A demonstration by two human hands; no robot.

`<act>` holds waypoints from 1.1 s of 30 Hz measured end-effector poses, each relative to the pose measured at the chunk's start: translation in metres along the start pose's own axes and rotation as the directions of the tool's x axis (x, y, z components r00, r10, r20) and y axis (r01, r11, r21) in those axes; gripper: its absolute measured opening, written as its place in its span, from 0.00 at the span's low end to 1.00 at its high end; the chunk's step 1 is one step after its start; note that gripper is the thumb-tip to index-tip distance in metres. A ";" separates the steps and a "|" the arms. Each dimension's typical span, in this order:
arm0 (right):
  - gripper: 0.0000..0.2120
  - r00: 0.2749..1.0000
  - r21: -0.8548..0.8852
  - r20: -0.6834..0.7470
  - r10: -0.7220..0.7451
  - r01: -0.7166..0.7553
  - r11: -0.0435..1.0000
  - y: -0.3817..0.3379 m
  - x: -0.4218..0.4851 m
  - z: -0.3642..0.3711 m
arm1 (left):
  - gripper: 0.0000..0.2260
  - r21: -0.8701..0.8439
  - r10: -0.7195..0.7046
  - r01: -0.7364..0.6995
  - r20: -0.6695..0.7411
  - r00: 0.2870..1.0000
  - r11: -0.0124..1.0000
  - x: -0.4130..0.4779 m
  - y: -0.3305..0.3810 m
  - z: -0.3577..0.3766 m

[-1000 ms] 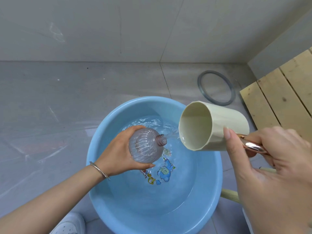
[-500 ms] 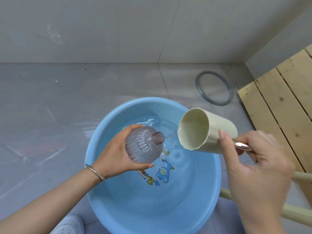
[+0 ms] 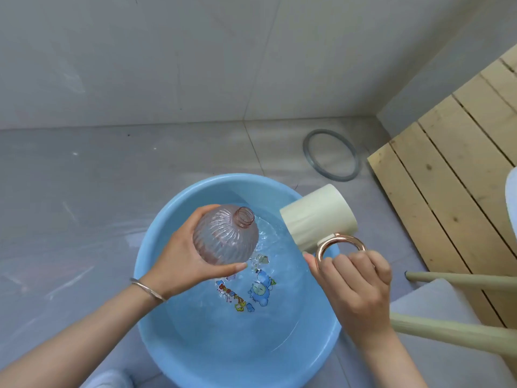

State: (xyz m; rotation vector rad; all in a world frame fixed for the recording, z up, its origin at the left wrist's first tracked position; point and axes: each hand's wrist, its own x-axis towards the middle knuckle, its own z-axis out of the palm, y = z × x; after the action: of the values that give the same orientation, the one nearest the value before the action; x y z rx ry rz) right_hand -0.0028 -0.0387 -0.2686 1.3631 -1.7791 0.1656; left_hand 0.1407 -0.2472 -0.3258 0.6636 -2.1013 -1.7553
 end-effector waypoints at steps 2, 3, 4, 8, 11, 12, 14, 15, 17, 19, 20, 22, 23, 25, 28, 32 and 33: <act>0.18 0.998 0.024 0.002 0.061 -0.061 0.998 0.002 0.001 -0.003 | 0.38 -0.009 0.022 -0.022 -0.003 1.000 1.000 -0.001 0.013 -0.002; 0.17 0.991 0.076 0.028 0.132 -0.134 0.988 0.000 0.000 -0.002 | 0.38 -0.011 0.024 -0.024 -0.007 1.000 1.000 -0.001 0.016 -0.002; 0.17 0.966 0.146 0.073 0.249 -0.257 0.955 -0.001 0.001 -0.004 | 0.38 -0.014 0.032 -0.033 -0.009 0.999 0.999 -0.001 0.024 -0.003; 0.21 0.435 0.385 0.465 0.771 -0.884 0.266 -0.005 0.014 -0.019 | 0.40 -0.013 0.038 -0.038 -0.022 0.999 0.999 -0.001 0.054 -0.012; 0.22 0.152 0.444 0.614 0.775 -0.878 -0.179 0.004 0.037 -0.046 | 0.41 -0.032 0.065 -0.066 -0.036 0.997 0.997 -0.001 0.092 -0.021; 0.22 0.127 0.456 0.621 0.774 -0.861 -0.224 0.006 0.045 -0.055 | 0.41 -0.036 0.082 -0.084 -0.049 0.995 0.996 -0.001 0.106 -0.024; 0.22 0.121 0.486 0.617 0.777 -0.835 -0.256 0.013 0.066 -0.083 | 0.39 -0.029 0.131 -0.133 -0.067 0.989 0.991 -0.003 0.143 -0.030; 0.22 0.133 0.501 0.611 0.780 -0.828 -0.251 0.015 0.075 -0.096 | 0.38 -0.024 0.154 -0.155 -0.069 0.986 0.988 -0.003 0.160 -0.033; 0.24 0.151 0.547 0.578 0.802 -0.801 -0.243 0.025 0.092 -0.121 | 0.39 -0.016 0.196 -0.198 -0.066 0.978 0.980 -0.003 0.194 -0.038; 0.24 0.118 0.576 0.534 0.837 -0.776 -0.258 0.042 0.103 -0.152 | 0.42 -0.004 0.246 -0.247 -0.057 0.967 0.969 -0.006 0.229 -0.037; 0.23 0.099 0.582 0.516 0.851 -0.769 -0.264 0.051 0.106 -0.162 | 0.42 -0.008 0.268 -0.269 -0.052 0.962 0.963 -0.009 0.244 -0.036; 0.22 0.056 0.591 0.460 0.886 -0.764 -0.258 0.074 0.106 -0.187 | 0.41 -0.017 0.317 -0.318 -0.033 0.948 0.948 -0.014 0.277 -0.027; 0.21 0.040 0.588 0.436 0.899 -0.769 -0.251 0.082 0.105 -0.192 | 0.40 -0.027 0.325 -0.326 -0.033 0.945 0.945 -0.015 0.287 -0.024; 0.20 0.000 0.592 0.380 0.925 -0.768 -0.243 0.104 0.097 -0.205 | 0.40 -0.045 0.347 -0.348 -0.030 0.937 0.936 -0.019 0.312 -0.010; 0.19 -0.069 0.559 0.322 0.944 -0.791 -0.248 0.130 0.077 -0.212 | 0.36 -0.101 0.338 -0.340 -0.037 0.940 0.935 -0.024 0.337 0.015; 0.22 -0.181 0.514 0.271 0.945 -0.803 -0.301 0.151 0.050 -0.212 | 0.36 -0.143 0.342 -0.338 0.002 0.940 0.930 -0.027 0.355 0.048; 0.22 -0.222 0.515 0.265 0.938 -0.790 -0.332 0.154 0.044 -0.213 | 0.36 -0.145 0.345 -0.339 0.018 0.938 0.929 -0.028 0.358 0.057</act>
State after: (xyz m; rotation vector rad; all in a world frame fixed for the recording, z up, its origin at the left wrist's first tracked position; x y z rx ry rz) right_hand -0.0168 0.1111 -0.0485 -0.3873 -2.1514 1.8437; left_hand 0.0826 -0.1363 0.0153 0.2036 -1.9541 -1.7071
